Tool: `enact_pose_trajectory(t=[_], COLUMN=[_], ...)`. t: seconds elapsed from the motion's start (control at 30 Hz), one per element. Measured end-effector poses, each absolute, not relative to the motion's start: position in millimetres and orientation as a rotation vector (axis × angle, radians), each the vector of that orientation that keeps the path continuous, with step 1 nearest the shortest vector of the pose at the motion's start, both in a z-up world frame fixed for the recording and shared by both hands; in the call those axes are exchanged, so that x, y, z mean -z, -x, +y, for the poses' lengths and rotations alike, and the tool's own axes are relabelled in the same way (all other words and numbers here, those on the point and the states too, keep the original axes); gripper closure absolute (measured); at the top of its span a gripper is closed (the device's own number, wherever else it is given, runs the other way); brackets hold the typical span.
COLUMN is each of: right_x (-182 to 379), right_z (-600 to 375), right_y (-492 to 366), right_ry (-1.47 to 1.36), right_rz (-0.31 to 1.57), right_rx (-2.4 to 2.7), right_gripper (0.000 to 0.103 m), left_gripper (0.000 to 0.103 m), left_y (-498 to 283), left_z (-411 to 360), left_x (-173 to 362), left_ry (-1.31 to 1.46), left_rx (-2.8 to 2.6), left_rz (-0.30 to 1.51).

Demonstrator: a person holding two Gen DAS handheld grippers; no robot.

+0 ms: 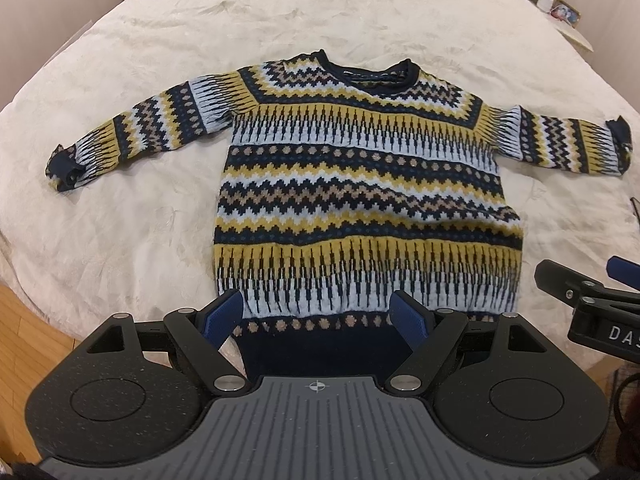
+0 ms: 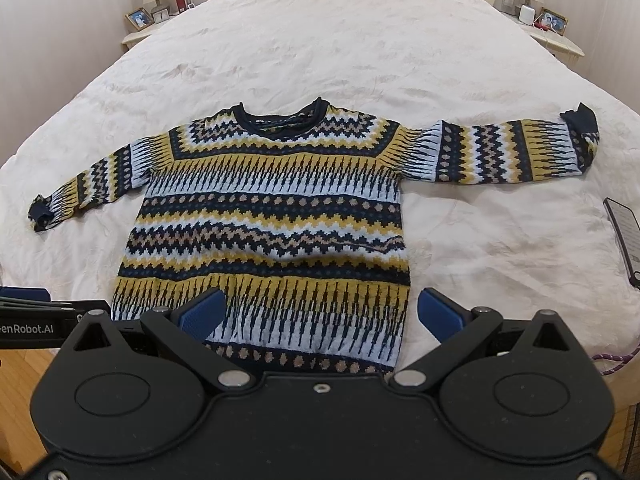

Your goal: Fold small clothes

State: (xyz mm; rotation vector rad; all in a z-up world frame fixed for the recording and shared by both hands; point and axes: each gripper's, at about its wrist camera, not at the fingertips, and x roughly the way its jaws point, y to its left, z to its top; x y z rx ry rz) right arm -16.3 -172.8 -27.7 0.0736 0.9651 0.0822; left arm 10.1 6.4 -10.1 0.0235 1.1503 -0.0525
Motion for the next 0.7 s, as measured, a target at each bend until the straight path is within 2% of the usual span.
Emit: enact_pose_trajectory(t=[0.7], right_x=[30], right_z=[-159], right_y=[-70], right_ry=[-0.145], right_rz=[1.002], right_rx=[-0.061], right_gripper=[0.001], left_gripper=[0.023], left_y=[-122], left_z=[16], left_x=[2], left_ry=[-0.066], left_rx=[0.139], left_rz=[1.137])
